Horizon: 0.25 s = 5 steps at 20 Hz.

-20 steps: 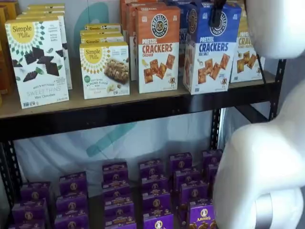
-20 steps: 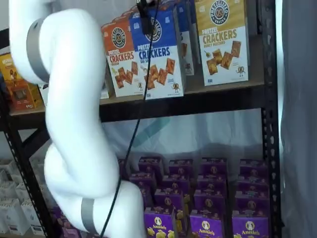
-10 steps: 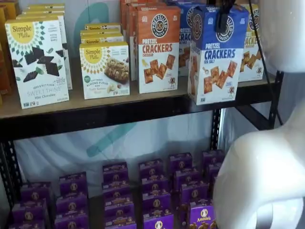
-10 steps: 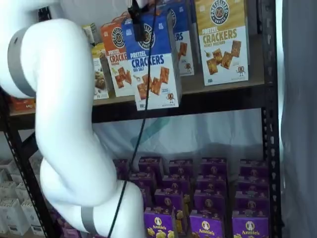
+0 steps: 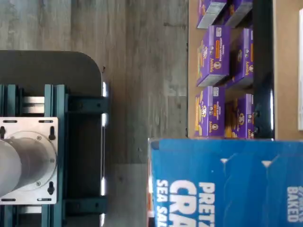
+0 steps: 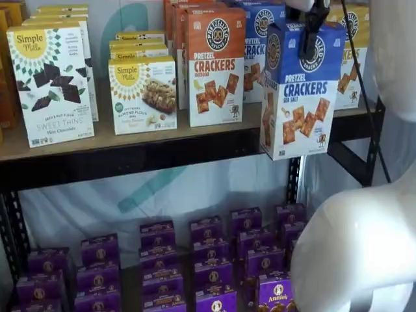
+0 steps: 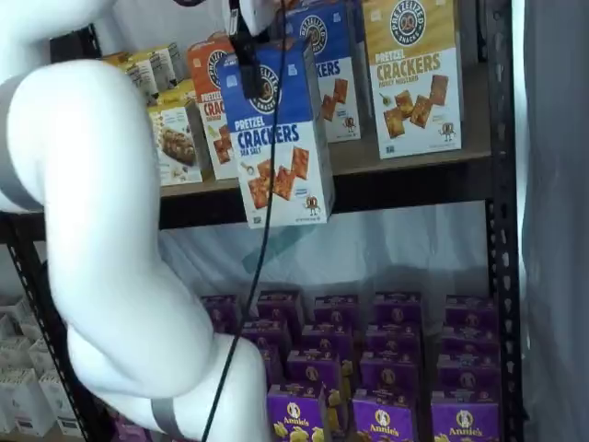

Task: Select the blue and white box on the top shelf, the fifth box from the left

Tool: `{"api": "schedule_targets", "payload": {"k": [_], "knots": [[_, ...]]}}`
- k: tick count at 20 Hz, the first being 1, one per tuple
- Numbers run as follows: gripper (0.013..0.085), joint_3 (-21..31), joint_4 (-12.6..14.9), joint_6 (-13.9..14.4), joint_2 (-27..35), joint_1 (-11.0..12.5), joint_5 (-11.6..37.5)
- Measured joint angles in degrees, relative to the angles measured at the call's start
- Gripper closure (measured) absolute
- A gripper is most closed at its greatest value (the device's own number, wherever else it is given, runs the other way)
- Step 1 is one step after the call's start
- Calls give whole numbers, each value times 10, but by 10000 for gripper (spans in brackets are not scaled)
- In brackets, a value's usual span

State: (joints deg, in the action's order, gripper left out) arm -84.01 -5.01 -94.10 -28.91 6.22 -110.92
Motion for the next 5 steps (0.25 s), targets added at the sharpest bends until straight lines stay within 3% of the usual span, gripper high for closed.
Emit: {"api": "schedule_targets", "payload": {"k": [5], "knots": [[450, 29, -2, -4, -19, 5, 9]]}}
